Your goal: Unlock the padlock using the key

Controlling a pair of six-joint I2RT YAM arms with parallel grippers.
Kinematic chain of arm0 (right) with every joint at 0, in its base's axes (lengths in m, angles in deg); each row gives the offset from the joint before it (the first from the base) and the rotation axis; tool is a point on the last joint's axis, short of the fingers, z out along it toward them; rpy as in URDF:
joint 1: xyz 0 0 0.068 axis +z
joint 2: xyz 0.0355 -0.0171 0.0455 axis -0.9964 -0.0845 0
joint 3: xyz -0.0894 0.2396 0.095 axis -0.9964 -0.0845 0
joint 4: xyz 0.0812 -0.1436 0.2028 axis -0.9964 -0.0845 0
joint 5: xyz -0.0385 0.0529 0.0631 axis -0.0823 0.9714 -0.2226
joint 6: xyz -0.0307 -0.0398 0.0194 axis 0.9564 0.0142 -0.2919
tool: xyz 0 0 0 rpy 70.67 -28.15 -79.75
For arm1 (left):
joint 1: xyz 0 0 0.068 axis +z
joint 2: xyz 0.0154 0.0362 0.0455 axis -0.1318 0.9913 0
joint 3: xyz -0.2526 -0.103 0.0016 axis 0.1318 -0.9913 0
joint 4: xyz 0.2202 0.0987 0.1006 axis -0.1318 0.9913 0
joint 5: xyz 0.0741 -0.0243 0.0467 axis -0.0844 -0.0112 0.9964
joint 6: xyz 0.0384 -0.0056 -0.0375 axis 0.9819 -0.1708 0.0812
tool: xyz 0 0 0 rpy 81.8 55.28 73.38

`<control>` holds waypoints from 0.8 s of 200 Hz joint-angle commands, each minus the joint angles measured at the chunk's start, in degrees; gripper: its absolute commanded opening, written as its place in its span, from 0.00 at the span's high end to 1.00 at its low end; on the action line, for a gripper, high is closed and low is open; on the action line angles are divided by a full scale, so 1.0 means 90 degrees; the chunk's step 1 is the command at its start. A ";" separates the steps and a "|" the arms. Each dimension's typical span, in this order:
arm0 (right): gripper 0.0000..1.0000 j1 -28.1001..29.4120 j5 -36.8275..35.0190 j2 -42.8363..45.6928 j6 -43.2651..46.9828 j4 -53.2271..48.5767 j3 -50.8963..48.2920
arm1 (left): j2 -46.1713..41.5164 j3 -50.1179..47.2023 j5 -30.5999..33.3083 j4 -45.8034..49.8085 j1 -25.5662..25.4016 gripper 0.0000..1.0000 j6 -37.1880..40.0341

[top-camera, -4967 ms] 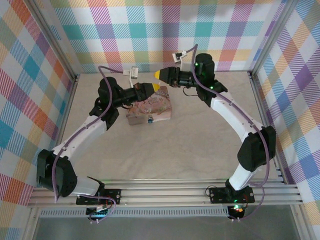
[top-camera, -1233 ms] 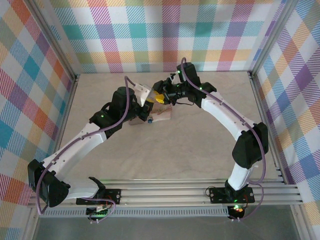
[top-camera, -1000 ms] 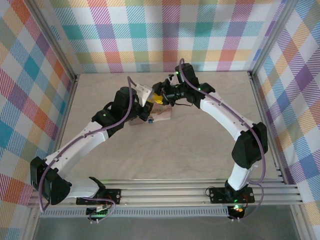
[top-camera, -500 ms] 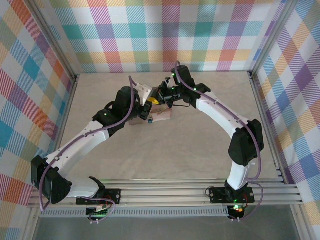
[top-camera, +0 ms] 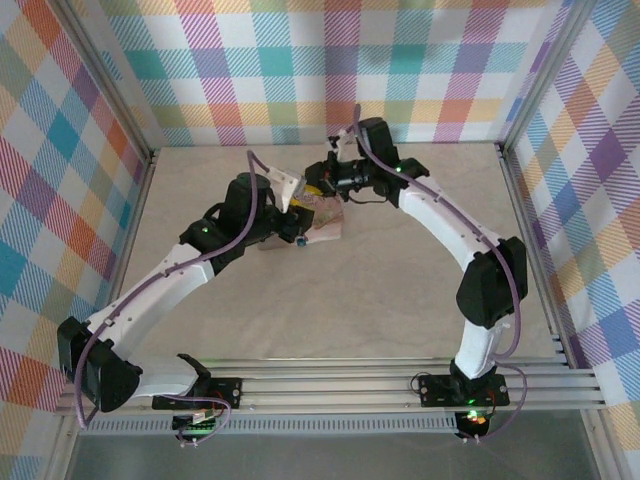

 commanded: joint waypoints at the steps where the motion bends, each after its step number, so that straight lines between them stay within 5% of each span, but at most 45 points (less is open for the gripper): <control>1: 1.00 -0.0419 0.0805 -0.0070 0.1113 0.0446 0.0345 | -0.0310 0.0076 -0.1832 -0.0297 0.0581 0.56 -0.1105; 27: 1.00 -0.0727 0.1553 -0.0018 0.1913 0.0684 0.0543 | -0.0284 -0.0333 -0.3579 -0.1710 0.1399 0.54 -0.2587; 46: 1.00 -0.0794 0.1991 -0.0073 0.2836 0.0078 0.0988 | -0.0156 -0.0525 -0.4119 -0.2620 0.1677 0.55 -0.3458; 96: 1.00 -0.0793 0.2407 0.0470 0.4390 0.0441 0.0792 | 0.0229 -0.0728 -0.4371 -0.5056 0.1739 0.55 -0.5304; 128: 1.00 -0.0794 0.2616 0.0618 0.4110 0.1160 0.0541 | 0.0573 -0.0823 -0.4312 -0.6679 0.1721 0.56 -0.6427; 160: 1.00 -0.0794 0.2752 0.0575 0.3606 0.1784 0.0409 | 0.0712 -0.0802 -0.4262 -0.7031 0.1583 0.57 -0.6596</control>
